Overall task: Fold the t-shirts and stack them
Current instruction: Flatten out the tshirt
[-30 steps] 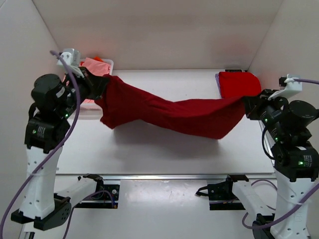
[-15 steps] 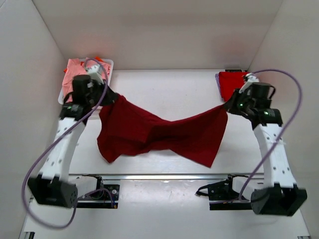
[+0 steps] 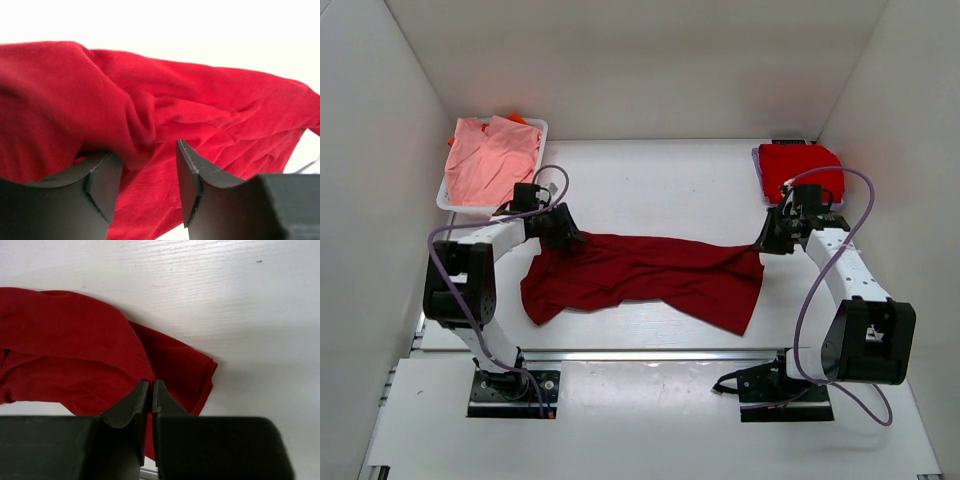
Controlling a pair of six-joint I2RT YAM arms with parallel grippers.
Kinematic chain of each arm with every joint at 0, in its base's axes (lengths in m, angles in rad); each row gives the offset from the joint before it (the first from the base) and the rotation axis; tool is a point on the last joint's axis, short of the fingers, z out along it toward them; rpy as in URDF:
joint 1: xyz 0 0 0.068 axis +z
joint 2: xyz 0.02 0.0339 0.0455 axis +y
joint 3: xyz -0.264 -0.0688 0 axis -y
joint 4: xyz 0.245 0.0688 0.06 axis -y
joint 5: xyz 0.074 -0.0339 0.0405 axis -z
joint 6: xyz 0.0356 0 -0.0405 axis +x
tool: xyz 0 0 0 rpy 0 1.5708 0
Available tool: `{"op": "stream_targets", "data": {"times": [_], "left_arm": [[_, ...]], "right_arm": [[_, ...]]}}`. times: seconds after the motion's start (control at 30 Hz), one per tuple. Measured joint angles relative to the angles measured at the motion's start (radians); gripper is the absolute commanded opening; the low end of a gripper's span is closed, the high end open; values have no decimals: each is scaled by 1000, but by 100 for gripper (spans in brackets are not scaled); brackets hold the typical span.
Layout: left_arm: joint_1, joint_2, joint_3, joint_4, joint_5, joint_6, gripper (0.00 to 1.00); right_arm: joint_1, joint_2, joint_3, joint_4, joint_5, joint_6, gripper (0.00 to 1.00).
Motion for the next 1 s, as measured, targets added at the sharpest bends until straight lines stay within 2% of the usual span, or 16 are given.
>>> {"op": "stream_targets", "data": {"times": [0.1, 0.23, 0.47, 0.7, 1.0], "left_arm": [[-3, -64, 0, 14, -53, 17, 58], [-7, -120, 4, 8, -146, 61, 47], [-9, -124, 9, -46, -275, 126, 49], [-9, -114, 5, -54, -304, 139, 44], [-18, -46, -9, -61, -306, 135, 44]], "right_arm": [[1, 0, -13, 24, -7, 0, 0], [7, 3, -28, 47, -9, 0, 0], [21, 28, -51, 76, -23, 4, 0], [27, 34, -61, 86, -39, 5, 0], [19, 34, -61, 95, -52, 4, 0]]}}
